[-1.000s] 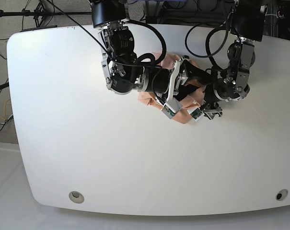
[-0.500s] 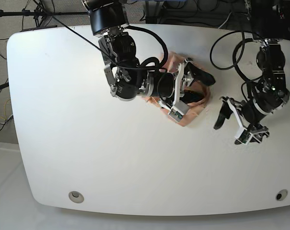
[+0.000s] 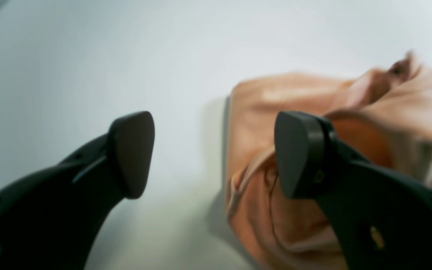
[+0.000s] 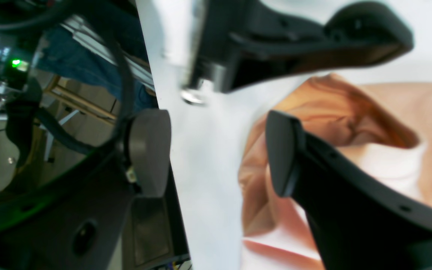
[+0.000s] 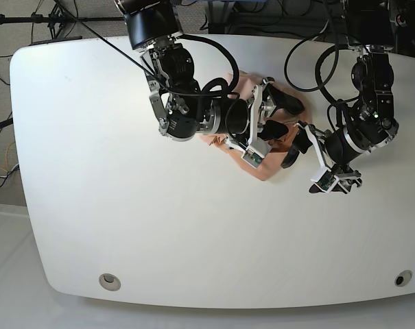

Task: Fold the T-shirt properly
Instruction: 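Open the left gripper and lift it away from the bundle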

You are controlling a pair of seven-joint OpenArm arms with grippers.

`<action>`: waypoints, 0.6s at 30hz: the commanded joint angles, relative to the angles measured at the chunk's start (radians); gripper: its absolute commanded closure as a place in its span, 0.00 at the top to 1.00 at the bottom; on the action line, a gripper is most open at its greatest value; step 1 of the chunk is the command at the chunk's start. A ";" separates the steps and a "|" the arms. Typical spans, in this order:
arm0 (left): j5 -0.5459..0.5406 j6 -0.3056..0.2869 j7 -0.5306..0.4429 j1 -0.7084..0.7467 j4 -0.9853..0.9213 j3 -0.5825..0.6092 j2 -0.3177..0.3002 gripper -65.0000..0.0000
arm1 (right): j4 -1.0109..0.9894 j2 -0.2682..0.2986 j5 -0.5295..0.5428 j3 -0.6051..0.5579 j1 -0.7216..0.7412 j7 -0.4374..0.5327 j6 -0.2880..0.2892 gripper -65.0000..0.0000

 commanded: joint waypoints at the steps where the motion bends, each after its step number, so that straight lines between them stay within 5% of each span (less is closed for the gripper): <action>1: -0.005 0.011 -0.019 -0.021 0.028 -0.012 -0.015 0.71 | 0.017 -0.009 0.025 0.003 0.024 0.030 0.004 0.58; 12: -0.005 0.011 -0.019 -0.021 0.074 -0.106 -0.015 0.71 | 0.044 -0.006 0.022 0.117 0.026 0.030 0.003 0.58; 18: -0.005 0.011 0.036 -0.016 0.077 -0.163 -0.020 0.71 | 0.053 0.043 0.023 0.188 0.026 0.030 -0.002 0.58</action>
